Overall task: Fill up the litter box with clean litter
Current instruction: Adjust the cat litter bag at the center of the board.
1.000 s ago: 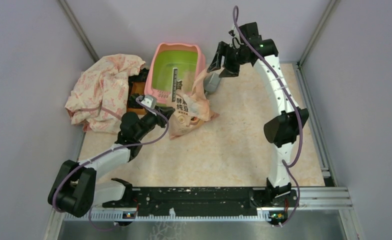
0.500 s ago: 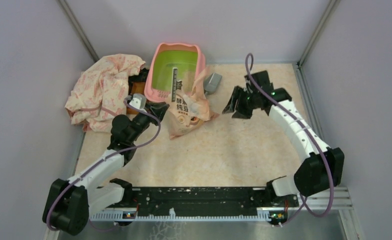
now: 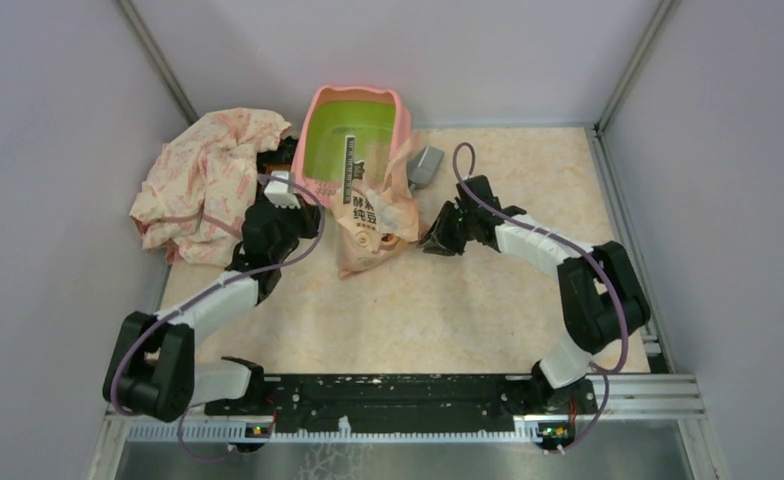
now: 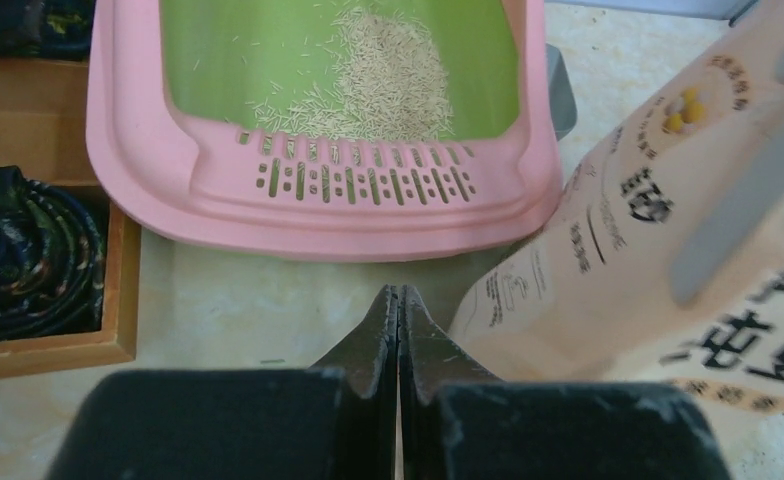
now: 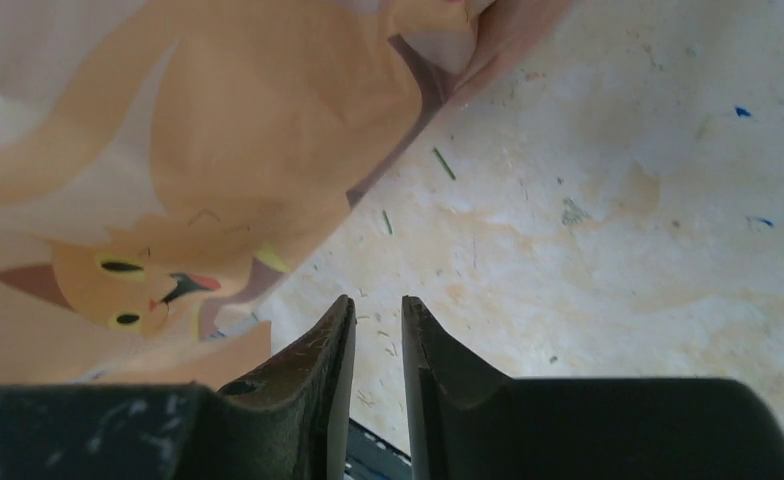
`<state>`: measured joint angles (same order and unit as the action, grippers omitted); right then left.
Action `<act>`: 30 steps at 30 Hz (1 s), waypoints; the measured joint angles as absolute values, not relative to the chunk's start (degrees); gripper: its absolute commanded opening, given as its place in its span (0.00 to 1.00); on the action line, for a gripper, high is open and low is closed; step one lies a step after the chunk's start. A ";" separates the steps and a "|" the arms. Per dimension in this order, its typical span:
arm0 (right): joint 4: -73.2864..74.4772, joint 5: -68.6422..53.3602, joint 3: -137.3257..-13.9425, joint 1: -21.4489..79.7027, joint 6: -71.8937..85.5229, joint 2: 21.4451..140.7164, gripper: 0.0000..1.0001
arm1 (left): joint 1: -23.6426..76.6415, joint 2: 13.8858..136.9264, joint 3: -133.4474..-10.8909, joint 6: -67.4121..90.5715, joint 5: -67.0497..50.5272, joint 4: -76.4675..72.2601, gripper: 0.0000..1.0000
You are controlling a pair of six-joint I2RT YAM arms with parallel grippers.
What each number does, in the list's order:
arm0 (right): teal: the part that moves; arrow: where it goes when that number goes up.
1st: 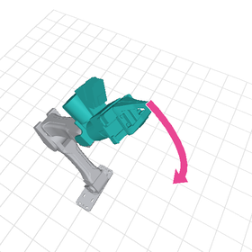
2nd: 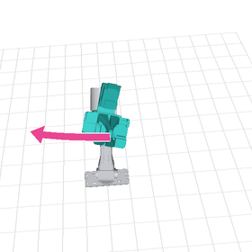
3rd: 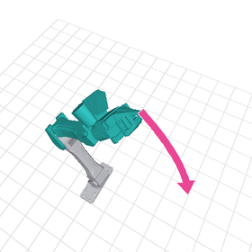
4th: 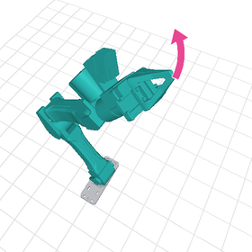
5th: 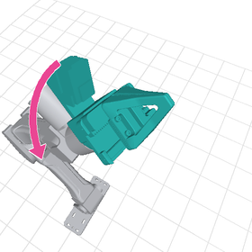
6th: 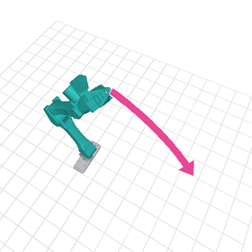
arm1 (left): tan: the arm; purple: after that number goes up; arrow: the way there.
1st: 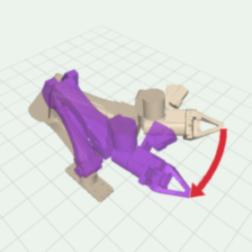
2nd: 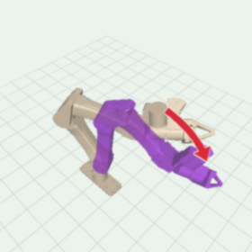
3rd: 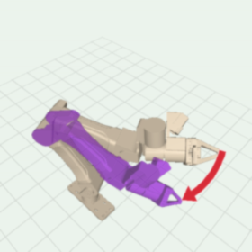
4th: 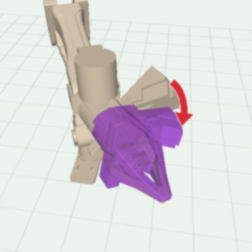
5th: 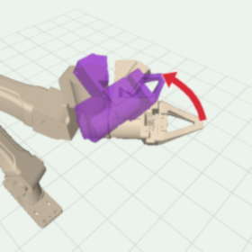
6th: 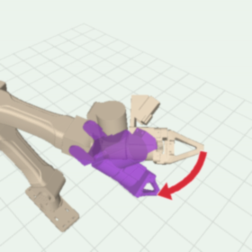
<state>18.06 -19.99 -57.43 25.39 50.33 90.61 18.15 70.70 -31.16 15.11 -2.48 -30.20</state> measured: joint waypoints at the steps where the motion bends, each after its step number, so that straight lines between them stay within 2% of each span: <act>1: 16.25 -20.08 -57.43 25.39 51.37 91.77 0.24 | 18.06 72.12 -31.94 15.31 -2.52 -30.09 0.00; 5: 8.43 -21.26 -56.69 25.41 56.40 97.49 0.24 | 17.85 79.96 -35.57 16.19 -4.16 -31.53 0.00; 13: 0.10 -23.75 -55.61 25.52 62.26 104.84 0.27 | 18.61 90.76 -34.46 19.33 -11.90 -39.83 0.00; 30: 10.15 -27.31 -65.39 22.48 57.89 110.43 0.30 | 26.79 94.21 -26.09 22.52 -10.74 -58.30 0.00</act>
<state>10.15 -27.31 -65.39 22.48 57.89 110.43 26.79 94.21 -26.09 22.52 -10.74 -58.30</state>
